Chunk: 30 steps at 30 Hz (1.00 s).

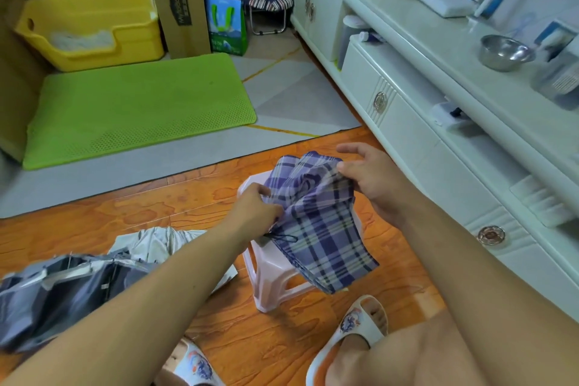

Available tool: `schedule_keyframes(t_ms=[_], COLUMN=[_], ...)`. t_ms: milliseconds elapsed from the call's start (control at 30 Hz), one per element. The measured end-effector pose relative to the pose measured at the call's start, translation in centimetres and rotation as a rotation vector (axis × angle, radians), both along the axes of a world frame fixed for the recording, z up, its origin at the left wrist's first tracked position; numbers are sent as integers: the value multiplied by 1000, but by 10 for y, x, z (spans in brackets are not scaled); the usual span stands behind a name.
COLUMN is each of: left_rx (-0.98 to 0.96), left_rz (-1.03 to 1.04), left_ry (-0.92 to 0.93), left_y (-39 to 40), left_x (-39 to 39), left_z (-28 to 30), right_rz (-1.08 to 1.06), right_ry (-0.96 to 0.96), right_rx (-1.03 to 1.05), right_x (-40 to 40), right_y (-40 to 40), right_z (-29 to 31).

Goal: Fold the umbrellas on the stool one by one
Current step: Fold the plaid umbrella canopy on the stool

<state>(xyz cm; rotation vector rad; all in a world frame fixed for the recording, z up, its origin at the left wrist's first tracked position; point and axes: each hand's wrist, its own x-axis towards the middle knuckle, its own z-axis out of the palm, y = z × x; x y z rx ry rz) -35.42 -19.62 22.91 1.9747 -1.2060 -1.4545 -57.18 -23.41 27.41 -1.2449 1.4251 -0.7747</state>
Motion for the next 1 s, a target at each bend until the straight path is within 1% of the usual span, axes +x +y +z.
schedule_keyframes(t_ms=[133, 167, 267, 333, 433, 533, 567, 700, 767, 833, 1000], left_rx=[47, 14, -166, -218, -216, -190, -181, -50, 12, 28, 91], left_rz=[-31, -44, -89, -54, 50, 147, 181, 329, 331, 326, 326], left_ry=[-19, -44, -238, -291, -184, -36, 27, 434, 579, 624, 562], left_y=[1, 1, 0, -4, -12, -16, -15, -7, -4, 0, 11], left_x=[-1, -1, 0, 1, 6, 8, 7, -1, -5, -10, -13], left_z=[-2, -5, -11, -12, -19, -23, -21, 0, 2, 7, 16], right_rz=[12, 17, 41, 59, 51, 19, 4, 7, 21, 16, -26], right_ry=[10, 12, 19, 23, 67, 165, 169, 63, 42, 59, 63], right_rx=[-6, -5, 1, 7, 2, -56, -75, -90, -73, -80, -79], right_x=[2, 3, 2, 2, 2, 4, 5, 10, 14, 15, 16], right_y=[-2, -3, -3, -2, -1, 0, -1, -2, -2, -2, 0], right_z=[0, 0, 0, 1, -1, -6, -7, -3, -3, -5, -5])
